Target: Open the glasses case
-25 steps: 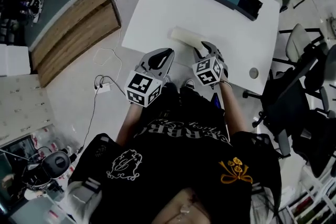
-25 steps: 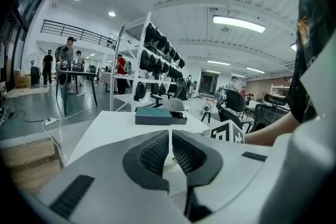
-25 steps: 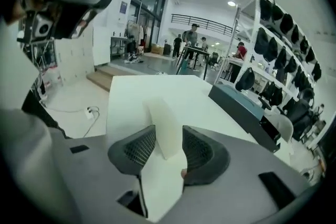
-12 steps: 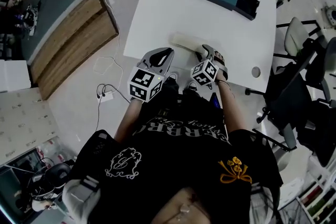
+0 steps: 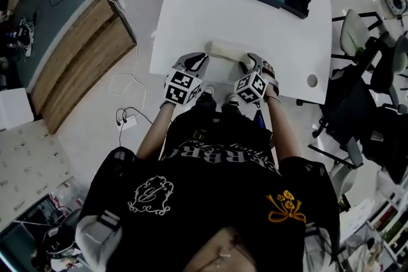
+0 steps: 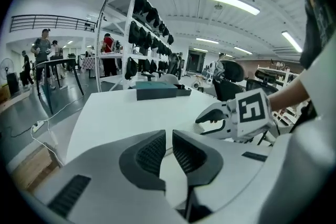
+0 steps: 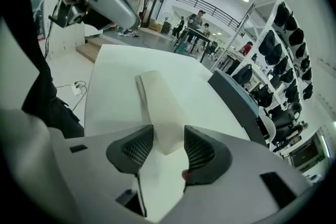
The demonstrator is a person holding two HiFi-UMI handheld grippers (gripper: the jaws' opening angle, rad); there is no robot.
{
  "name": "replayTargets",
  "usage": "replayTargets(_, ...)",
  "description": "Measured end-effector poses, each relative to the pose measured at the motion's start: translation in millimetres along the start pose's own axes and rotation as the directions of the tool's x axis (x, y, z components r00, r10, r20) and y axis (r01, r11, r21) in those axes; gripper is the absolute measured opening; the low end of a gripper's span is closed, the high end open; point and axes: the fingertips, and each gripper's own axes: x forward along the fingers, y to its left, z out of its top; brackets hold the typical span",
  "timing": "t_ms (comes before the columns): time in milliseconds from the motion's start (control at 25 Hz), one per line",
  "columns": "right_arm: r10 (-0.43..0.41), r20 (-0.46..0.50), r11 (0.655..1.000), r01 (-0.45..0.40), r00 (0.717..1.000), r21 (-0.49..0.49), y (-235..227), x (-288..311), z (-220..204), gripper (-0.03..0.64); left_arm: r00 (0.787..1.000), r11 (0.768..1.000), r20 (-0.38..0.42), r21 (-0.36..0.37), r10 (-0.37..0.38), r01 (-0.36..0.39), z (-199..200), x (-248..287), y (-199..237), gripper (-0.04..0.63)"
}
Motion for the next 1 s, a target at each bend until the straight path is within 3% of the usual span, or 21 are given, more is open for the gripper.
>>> replayTargets(240, -0.008, -0.018, 1.000, 0.009, 1.000, 0.019, 1.4, 1.3, 3.8, 0.196, 0.991, 0.992, -0.123, 0.107, -0.051, 0.065, -36.1, 39.3, 11.8, 0.037)
replayTargets(600, -0.019, -0.037, 0.999, 0.021, 0.999, 0.048, -0.1, 3.0, 1.4, 0.196, 0.960, 0.973, -0.256, 0.167, -0.113, 0.159, -72.3, 80.0, 16.9, 0.068)
replayTargets(1000, -0.027, -0.039, 0.996, 0.030, 0.999, 0.084, -2.5, 4.3, 1.2, 0.195, 0.953, 0.970, -0.273, 0.162, -0.134, 0.183, -73.7, 95.8, 17.9, 0.092)
